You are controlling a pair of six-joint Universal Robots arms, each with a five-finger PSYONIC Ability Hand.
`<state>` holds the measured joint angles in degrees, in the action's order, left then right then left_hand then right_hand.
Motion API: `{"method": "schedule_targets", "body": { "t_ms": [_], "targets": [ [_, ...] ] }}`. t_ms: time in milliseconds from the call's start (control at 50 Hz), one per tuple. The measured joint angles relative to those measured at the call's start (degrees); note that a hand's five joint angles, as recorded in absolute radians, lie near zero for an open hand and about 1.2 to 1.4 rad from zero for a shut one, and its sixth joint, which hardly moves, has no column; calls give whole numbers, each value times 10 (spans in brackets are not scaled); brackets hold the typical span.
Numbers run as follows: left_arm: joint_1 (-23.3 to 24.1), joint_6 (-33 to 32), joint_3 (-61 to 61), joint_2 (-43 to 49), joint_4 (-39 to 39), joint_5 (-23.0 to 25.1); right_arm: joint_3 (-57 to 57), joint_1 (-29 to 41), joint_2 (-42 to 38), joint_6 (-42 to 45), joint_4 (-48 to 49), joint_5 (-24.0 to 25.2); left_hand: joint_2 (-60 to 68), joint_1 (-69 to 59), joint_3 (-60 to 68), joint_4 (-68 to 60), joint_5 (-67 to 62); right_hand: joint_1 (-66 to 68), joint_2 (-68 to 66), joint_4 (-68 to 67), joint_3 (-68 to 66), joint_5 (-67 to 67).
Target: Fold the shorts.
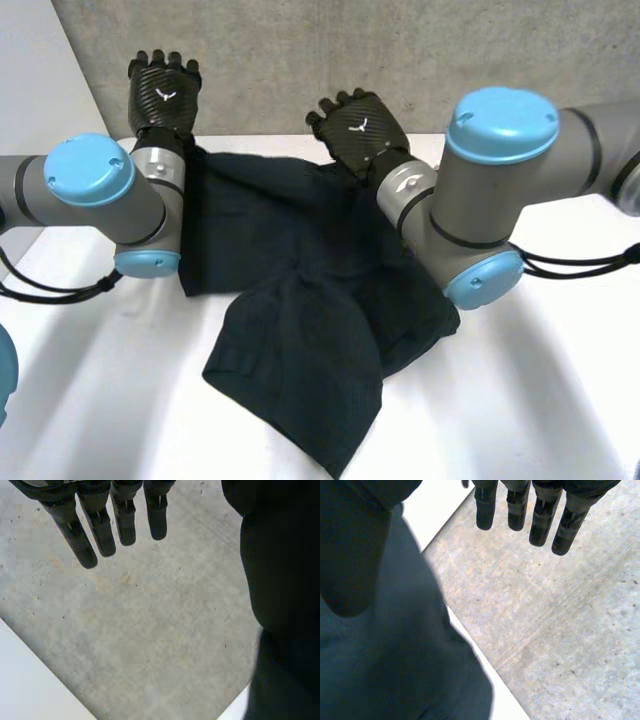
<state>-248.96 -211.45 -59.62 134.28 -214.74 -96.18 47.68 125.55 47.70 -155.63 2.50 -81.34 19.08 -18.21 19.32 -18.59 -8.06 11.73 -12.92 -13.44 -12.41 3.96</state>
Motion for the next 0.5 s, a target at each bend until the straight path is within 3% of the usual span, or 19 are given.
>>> {"method": "schedule_targets", "body": {
  "t_ms": [120,280,380,500],
  "targets": [
    [8,-5,-64,-57,28,-2,41,-37,79,0,-50,-6,-36,19,-39,32,34,0,0,0,2,0],
    [72,21,-204,-191,139,-19,154,-115,186,16,-174,21,-35,18,-38,30,27,0,0,0,2,0],
    [145,130,-259,-251,292,-44,290,-161,238,46,-222,68,-10,2,-13,5,-3,0,0,0,2,0],
    [200,282,-270,-263,407,-48,414,-195,258,62,-184,109,0,-3,-3,-3,-11,0,-1,-1,-1,0]
  ]
}}
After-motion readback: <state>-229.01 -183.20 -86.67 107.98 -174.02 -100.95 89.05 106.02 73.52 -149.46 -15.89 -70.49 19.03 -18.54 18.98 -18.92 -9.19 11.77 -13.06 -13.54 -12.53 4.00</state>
